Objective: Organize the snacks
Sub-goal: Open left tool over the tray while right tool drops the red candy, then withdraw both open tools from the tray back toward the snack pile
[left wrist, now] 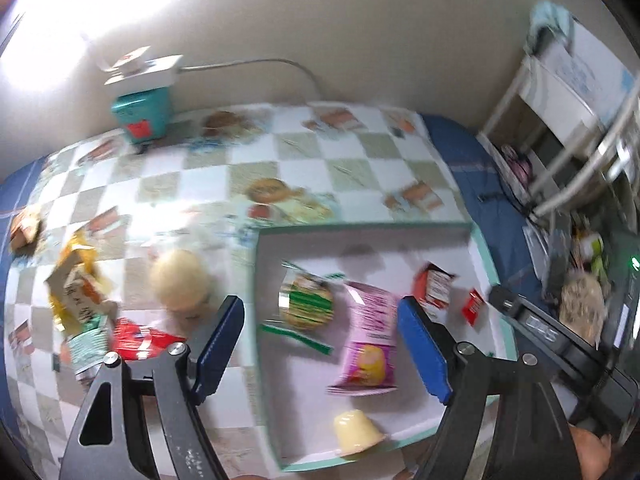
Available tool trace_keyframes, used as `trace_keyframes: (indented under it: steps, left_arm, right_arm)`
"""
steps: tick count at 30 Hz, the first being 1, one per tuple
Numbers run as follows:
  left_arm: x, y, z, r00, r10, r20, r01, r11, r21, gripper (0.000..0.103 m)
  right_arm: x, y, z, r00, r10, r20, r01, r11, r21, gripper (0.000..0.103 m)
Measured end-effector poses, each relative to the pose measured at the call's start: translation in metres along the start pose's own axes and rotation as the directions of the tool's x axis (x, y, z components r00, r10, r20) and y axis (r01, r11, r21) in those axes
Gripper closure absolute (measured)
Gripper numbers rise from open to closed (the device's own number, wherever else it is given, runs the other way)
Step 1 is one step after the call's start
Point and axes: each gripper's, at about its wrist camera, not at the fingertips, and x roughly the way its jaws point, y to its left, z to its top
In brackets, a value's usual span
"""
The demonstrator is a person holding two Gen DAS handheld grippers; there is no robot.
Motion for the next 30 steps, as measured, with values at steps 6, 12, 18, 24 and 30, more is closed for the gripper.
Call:
trace_keyframes:
  steps: [6, 12, 18, 24, 30]
  left_arm:
    - [-0.01, 0.062, 0.003, 0.996, 0.088, 0.01, -0.086, 0.984, -0.156, 0.019]
    - [-0.026, 0.126, -0.003, 0.98, 0.198, 0.018, -0.184, 0.937, -0.298, 0.019]
    - [-0.039, 0.172, -0.013, 0.964, 0.264, 0.019, -0.237, 0.893, -0.383, 0.006]
    - [-0.047, 0.201, -0.02, 0.957, 0.29, 0.015, -0.253, 0.857, -0.449, 0.006]
    - [-0.063, 0.232, -0.028, 0.945, 0.321, 0.06, -0.246, 0.821, -0.515, 0.006]
  right_arm:
    - [-0.022, 0.014, 0.002, 0.997, 0.037, 0.063, -0.034, 0.998, -0.047, 0.0]
    - [-0.03, 0.024, 0.001, 0.995, 0.045, 0.084, -0.04, 0.997, -0.068, 0.0]
    - [-0.035, 0.042, -0.006, 0.993, 0.066, 0.101, -0.055, 0.993, -0.109, 0.0]
    - [-0.041, 0.07, -0.018, 0.987, 0.093, 0.131, -0.071, 0.985, -0.16, 0.0]
    - [-0.045, 0.104, -0.034, 0.977, 0.176, 0.121, -0.147, 0.966, -0.212, 0.0]
